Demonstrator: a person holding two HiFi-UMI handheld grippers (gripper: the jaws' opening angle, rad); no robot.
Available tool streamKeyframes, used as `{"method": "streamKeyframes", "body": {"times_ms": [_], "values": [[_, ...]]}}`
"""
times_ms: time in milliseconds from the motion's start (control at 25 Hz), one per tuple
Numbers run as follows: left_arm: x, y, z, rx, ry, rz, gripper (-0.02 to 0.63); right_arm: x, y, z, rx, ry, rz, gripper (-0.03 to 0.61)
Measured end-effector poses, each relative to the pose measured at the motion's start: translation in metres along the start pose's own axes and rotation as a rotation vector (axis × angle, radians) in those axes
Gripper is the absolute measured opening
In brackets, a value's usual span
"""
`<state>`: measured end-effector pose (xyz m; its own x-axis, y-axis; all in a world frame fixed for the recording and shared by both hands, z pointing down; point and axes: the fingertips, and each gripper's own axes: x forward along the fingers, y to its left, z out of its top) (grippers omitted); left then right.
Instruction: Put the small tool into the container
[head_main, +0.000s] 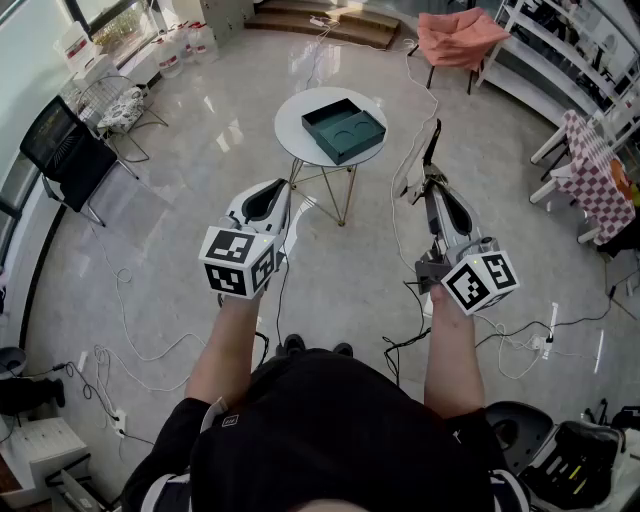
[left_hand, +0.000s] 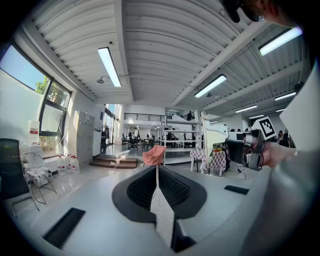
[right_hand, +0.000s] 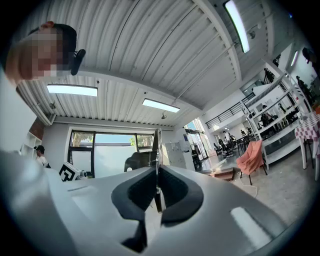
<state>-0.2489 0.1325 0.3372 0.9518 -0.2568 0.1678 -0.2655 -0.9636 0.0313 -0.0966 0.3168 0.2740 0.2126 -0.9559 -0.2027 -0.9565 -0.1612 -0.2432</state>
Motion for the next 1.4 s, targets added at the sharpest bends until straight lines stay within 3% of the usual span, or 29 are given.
{"method": "streamKeyframes", "body": {"times_ms": [360,560,1040,1400], "values": [[-0.007,-0.016,0.006,0.056,0.011,0.01,0.02,-0.006,0.007,0.001,-0.017,0.032,0.009,0.011],[-0.004,-0.035,0.013,0.058,-0.008,0.0,0.02,-0.028,0.01,-0.002,0.029,0.033,0.051,0.011],[0.024,-0.092,0.017,0.048,-0.031,-0.066,0.02,-0.072,-0.018,-0.006,0.054,0.059,0.017,0.012],[0.082,-0.069,-0.006,0.009,0.011,-0.076,0.02,-0.032,-0.07,-0.036,0.077,0.125,-0.025,0.011]]}}
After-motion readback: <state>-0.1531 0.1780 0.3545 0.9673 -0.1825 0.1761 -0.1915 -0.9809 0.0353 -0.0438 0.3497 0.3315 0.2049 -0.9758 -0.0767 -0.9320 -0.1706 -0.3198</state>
